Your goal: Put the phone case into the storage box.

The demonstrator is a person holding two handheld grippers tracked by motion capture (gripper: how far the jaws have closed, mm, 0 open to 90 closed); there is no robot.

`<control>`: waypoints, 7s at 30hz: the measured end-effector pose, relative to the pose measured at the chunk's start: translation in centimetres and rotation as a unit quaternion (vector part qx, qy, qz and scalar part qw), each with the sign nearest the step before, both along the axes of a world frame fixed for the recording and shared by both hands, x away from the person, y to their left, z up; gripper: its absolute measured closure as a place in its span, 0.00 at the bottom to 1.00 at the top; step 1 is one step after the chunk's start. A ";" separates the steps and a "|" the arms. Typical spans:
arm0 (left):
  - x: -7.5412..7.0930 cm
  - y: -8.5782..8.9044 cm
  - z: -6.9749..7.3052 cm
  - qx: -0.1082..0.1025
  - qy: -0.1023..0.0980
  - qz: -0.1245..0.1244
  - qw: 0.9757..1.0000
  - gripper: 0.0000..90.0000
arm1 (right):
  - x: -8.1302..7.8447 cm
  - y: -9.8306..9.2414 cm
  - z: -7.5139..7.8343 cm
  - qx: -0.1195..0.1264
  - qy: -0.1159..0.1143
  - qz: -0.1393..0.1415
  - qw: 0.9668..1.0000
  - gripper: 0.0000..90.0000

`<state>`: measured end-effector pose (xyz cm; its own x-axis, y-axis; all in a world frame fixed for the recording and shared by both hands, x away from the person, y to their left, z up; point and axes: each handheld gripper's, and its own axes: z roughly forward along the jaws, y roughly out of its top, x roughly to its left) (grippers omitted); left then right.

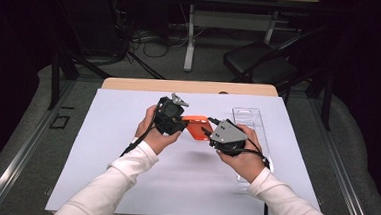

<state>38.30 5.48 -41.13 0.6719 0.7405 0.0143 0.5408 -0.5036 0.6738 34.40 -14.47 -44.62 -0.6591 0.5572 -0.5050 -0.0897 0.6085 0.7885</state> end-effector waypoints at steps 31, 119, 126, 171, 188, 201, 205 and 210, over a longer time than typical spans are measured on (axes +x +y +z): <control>-0.1 -0.4 -1.5 0.004 0.016 0.002 1.000 0.90 | 0.2 1.4 0.6 -0.029 -0.008 -0.011 0.999 0.80; -0.6 1.1 -0.5 -0.035 -0.060 -0.030 0.997 0.48 | 2.2 -2.5 1.8 0.008 -0.032 0.005 0.999 0.89; -0.4 1.6 -0.4 -0.041 -0.082 -0.036 0.995 0.47 | 2.6 -3.6 2.8 0.013 -0.039 0.008 0.999 0.89; -1.1 5.0 -0.1 -0.131 -0.037 -0.049 0.989 0.27 | 3.8 -9.7 6.4 -0.006 -0.082 -0.044 0.996 0.89; -1.0 5.4 -0.4 -0.131 -0.035 -0.057 0.989 0.27 | 4.6 -12.0 6.1 -0.024 -0.087 -0.068 0.994 0.89; -0.6 5.5 -1.2 -0.147 -0.018 -0.054 0.987 0.27 | 7.3 -11.6 4.6 -0.048 -0.085 -0.074 0.992 0.89; -0.8 5.9 -1.3 -0.146 -0.027 -0.045 0.988 0.23 | 7.9 -11.6 4.2 -0.051 -0.085 -0.078 0.992 0.89; -0.8 6.3 -1.6 -0.153 -0.032 -0.035 0.987 0.19 | 8.4 -11.9 3.6 -0.052 -0.084 -0.082 0.992 0.89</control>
